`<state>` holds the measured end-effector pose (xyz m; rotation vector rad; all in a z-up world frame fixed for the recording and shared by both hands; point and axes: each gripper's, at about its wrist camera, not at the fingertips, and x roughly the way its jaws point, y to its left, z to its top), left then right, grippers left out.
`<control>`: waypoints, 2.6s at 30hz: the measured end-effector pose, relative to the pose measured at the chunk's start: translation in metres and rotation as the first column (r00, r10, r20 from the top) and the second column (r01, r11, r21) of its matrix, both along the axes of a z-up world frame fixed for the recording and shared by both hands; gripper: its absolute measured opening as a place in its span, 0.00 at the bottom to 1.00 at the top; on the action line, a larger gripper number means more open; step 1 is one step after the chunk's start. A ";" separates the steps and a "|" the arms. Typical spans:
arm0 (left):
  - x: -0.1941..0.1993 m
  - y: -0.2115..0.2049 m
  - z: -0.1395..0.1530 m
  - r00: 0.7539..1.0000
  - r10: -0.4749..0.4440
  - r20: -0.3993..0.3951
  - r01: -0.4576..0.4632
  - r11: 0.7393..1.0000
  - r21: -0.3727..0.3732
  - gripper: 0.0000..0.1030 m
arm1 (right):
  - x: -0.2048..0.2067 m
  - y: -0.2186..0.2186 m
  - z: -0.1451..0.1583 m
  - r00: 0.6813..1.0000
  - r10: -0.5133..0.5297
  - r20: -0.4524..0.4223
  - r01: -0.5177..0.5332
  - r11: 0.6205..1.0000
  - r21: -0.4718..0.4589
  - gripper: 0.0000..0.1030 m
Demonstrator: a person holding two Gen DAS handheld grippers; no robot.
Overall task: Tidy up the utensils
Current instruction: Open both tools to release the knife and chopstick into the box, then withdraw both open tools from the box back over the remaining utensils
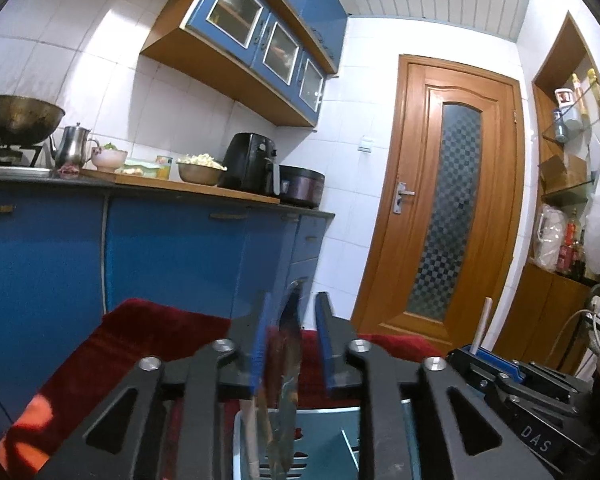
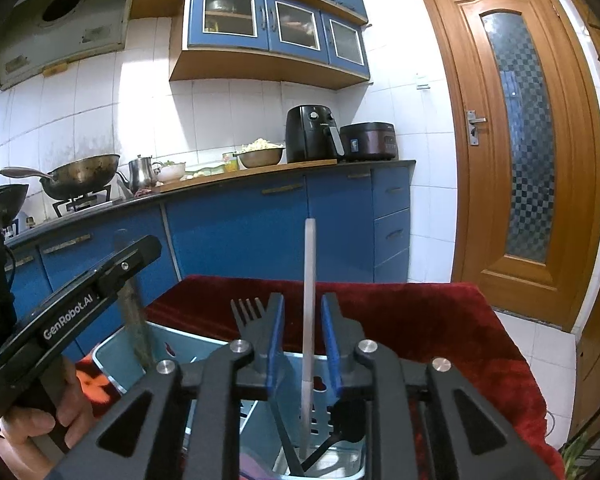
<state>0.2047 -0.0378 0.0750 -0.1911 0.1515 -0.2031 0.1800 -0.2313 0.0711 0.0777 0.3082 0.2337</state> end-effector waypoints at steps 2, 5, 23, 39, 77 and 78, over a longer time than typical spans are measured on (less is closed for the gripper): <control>-0.002 -0.001 0.001 1.000 -0.006 0.003 0.006 1.000 0.004 0.28 | -0.002 -0.002 0.001 1.000 0.001 0.003 -0.001 1.000 0.008 0.25; -0.004 -0.002 0.005 1.000 -0.011 -0.005 0.011 1.000 0.008 0.29 | -0.005 -0.004 0.005 1.000 0.004 0.010 -0.005 1.000 0.028 0.27; -0.045 0.002 0.037 0.994 -0.084 -0.070 0.084 0.996 0.003 0.30 | -0.058 -0.006 0.037 0.999 -0.017 0.032 0.015 0.998 0.067 0.31; -0.110 0.000 0.049 0.972 -0.144 -0.188 0.152 0.988 0.029 0.30 | -0.126 -0.014 0.032 0.995 -0.040 -0.090 0.045 0.997 0.059 0.33; -0.138 -0.045 -0.080 0.624 -0.154 -0.766 0.375 0.919 0.120 0.21 | -0.191 -0.056 -0.045 0.918 -0.087 -0.387 0.132 0.987 0.089 0.54; -0.136 -0.046 -0.082 0.616 -0.156 -0.772 0.378 0.918 0.116 0.19 | -0.191 -0.057 -0.046 0.916 -0.085 -0.391 0.131 0.987 0.093 0.54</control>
